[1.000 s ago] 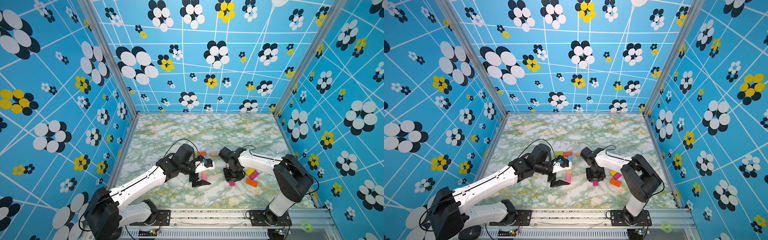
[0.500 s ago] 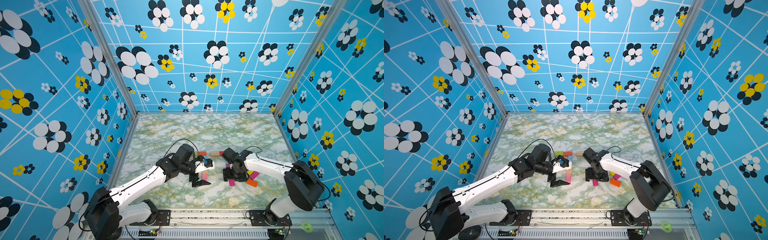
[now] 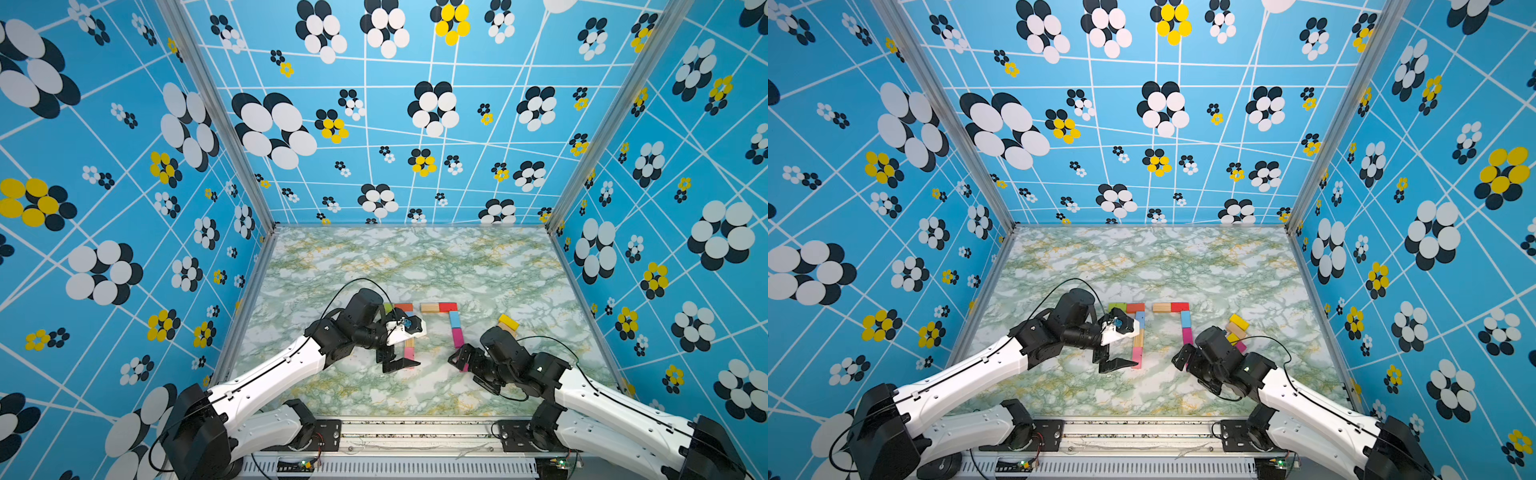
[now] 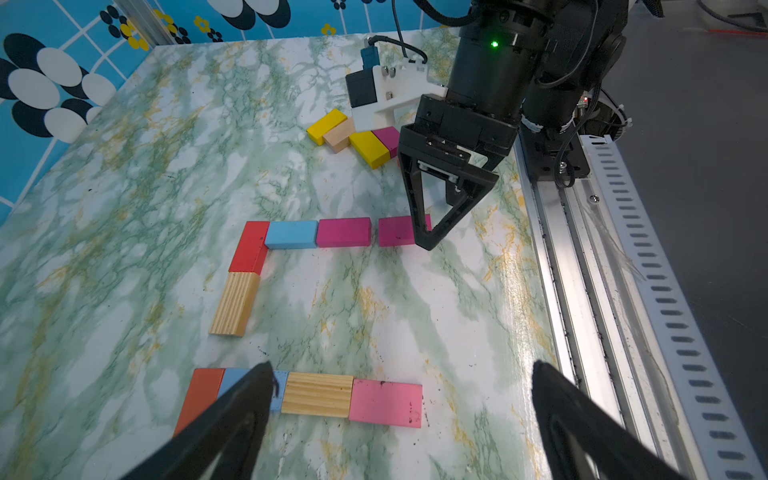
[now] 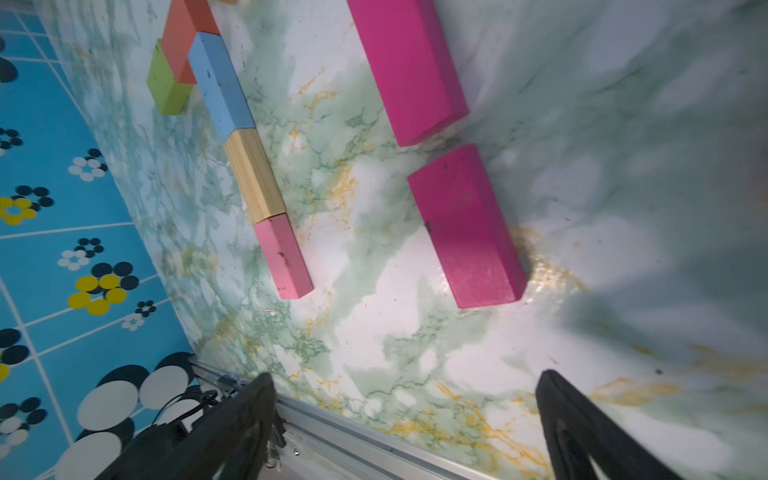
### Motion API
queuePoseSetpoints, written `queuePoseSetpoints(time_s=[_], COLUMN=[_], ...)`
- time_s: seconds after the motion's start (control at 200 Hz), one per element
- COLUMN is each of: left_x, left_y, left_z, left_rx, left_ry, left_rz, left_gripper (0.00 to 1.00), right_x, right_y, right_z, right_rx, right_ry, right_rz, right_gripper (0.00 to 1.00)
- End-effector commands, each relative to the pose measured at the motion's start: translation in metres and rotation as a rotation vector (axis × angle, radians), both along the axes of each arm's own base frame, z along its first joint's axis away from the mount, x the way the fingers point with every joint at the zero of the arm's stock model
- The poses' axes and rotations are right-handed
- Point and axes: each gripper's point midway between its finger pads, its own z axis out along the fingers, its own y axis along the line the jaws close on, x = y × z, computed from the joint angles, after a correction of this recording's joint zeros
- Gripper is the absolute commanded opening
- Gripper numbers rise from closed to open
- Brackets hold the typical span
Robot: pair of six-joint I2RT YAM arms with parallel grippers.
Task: Assemble the number 7 with building blocks
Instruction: Assemble the building block at the center of the board.
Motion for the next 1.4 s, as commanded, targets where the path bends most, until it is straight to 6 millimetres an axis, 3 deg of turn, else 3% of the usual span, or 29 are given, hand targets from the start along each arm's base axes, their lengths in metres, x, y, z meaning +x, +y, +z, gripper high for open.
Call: queuePoseSetpoints(time_s=[0.0,0.13,0.485,1.394], left_x=[0.007,0.007,0.007,0.007], left_y=[0.004,0.006,0.004,0.004], left_z=[0.005,0.007,0.005,0.001], left_rx=[-0.018,-0.024,-0.020,-0.005], left_ry=[-0.039,-0.055,-0.043,-0.041], left_rz=[0.041,0.047,0.041,0.038], left_gripper=[0.99,0.99,0.99,0.99], right_x=[0.006,0.004,0.005,0.013], right_y=[0.015,0.017,0.009,-0.010], right_z=[0.000,-0.014,-0.025,-0.039], right_rx=[0.111,0.126,0.087,0.043], right_ry=[0.009,0.041,0.038,0.026], right_rz=[-0.079,-0.102,-0.130,-0.184], right_gripper=[0.99,0.99,0.99,0.98])
